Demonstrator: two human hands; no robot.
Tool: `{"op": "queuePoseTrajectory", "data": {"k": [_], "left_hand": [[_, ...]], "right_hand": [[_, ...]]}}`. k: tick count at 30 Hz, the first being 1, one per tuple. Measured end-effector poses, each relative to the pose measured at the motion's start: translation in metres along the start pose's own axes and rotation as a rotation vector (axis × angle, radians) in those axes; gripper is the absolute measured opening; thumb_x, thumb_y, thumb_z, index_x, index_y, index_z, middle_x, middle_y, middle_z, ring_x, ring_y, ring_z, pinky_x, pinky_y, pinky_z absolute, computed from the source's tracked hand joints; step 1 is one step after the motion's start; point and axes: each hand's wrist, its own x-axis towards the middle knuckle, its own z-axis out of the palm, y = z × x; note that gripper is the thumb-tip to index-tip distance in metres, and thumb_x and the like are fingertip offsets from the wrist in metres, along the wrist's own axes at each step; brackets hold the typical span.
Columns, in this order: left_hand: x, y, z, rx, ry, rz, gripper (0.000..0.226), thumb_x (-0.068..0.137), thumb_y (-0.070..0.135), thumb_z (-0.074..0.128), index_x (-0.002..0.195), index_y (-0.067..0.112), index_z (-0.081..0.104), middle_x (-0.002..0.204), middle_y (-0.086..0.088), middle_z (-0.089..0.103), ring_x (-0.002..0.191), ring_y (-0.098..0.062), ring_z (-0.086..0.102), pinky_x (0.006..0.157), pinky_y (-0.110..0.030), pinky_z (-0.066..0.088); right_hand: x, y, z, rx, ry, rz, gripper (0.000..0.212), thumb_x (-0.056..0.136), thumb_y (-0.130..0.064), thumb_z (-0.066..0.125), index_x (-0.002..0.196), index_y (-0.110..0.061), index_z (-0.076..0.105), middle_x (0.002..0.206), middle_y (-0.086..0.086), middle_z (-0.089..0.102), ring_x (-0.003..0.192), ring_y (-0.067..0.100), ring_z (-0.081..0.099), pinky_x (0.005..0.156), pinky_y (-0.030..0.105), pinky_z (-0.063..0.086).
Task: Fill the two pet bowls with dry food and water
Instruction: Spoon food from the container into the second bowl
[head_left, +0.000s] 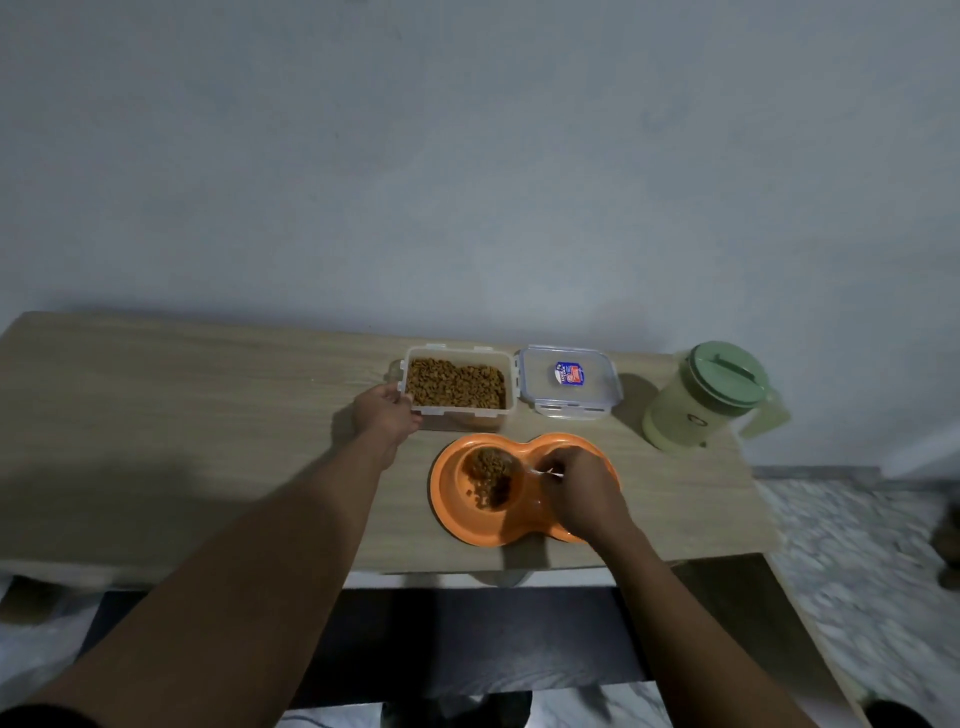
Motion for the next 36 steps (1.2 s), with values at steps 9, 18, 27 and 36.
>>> {"op": "queuePoseTrajectory", "data": {"k": [9, 18, 27, 36], "left_hand": [[0.0, -0.002, 0.0, -0.014, -0.017, -0.009, 0.048, 0.1, -0.002, 0.054, 0.147, 0.007, 0.048, 0.134, -0.022, 0.062, 0.07, -0.025, 0.067, 0.062, -0.028, 0.057], [0.003, -0.004, -0.001, -0.049, -0.024, -0.015, 0.048, 0.1, 0.0, 0.056, 0.146, 0.007, 0.049, 0.129, -0.022, 0.064, 0.071, -0.022, 0.068, 0.062, -0.027, 0.058], [0.0, -0.003, -0.003, -0.062, -0.016, -0.022, 0.048, 0.099, 0.0, 0.058, 0.146, 0.008, 0.05, 0.135, -0.017, 0.063, 0.081, -0.023, 0.071, 0.068, -0.029, 0.061], [-0.002, -0.001, -0.003, -0.016, 0.009, -0.02, 0.046, 0.099, 0.002, 0.059, 0.144, 0.007, 0.051, 0.127, -0.017, 0.067, 0.089, -0.03, 0.074, 0.077, -0.036, 0.063]], "right_hand": [[-0.004, -0.02, -0.01, -0.155, 0.256, -0.174, 0.021, 0.096, -0.015, 0.057, 0.109, -0.02, 0.072, 0.108, 0.002, 0.062, 0.085, 0.029, 0.064, 0.067, 0.035, 0.049], [0.068, -0.055, 0.006, -0.159, 0.192, -0.062, 0.03, 0.091, -0.003, 0.055, 0.115, -0.013, 0.069, 0.111, 0.008, 0.058, 0.087, 0.028, 0.065, 0.077, 0.046, 0.058], [0.088, -0.083, 0.031, 0.018, 0.056, -0.005, 0.024, 0.088, -0.006, 0.056, 0.102, -0.011, 0.075, 0.098, 0.011, 0.074, 0.089, 0.027, 0.069, 0.078, 0.041, 0.059], [0.089, -0.1, 0.041, 0.031, 0.004, -0.045, 0.024, 0.091, -0.008, 0.057, 0.105, -0.013, 0.075, 0.107, 0.009, 0.074, 0.092, 0.023, 0.068, 0.08, 0.042, 0.059]]}}
